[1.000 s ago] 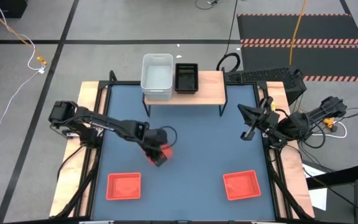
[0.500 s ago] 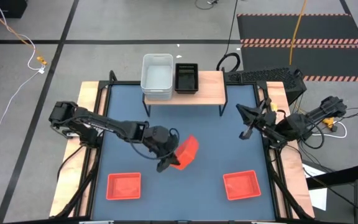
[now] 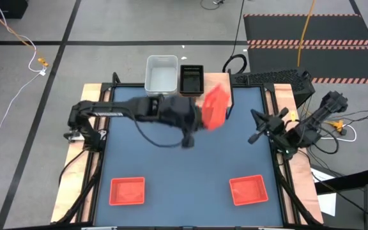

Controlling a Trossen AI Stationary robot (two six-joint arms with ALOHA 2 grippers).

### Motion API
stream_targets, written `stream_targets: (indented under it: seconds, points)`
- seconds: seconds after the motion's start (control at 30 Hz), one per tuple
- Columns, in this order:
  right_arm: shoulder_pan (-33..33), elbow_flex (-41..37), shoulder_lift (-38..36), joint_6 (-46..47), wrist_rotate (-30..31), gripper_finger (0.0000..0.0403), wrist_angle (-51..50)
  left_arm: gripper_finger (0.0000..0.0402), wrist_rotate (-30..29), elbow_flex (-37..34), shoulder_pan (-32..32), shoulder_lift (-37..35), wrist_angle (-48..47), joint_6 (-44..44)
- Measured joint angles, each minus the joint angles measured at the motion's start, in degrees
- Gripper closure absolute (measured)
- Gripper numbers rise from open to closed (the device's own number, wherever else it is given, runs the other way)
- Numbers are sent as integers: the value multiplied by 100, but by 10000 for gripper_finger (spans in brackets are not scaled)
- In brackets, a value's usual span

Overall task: Stack baskets on shelf by color
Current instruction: Put the top orange bin on the shelf

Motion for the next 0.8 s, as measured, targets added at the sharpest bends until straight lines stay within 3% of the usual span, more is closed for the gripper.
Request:
stream_targets:
  seconds: [0.13, 0.3, 0.57, 0.8]
  points:
    - [361, -11, 35, 161, 0, 402, 7, 398, -432, 811, 304, 132, 209, 1027]
    - [611, -104, 37, 287, 4, 402, 8, 396, -470, 1136, 1009, 584, 790, 1190]
    - [891, -269, 39, 551, 3, 402, 20, 394, 216, 1130, 1991, 1559, 1343, 1205]
    - [928, -451, 0, 658, 4, 402, 134, 389, 829, 1134, 2388, 1718, 1507, 963]
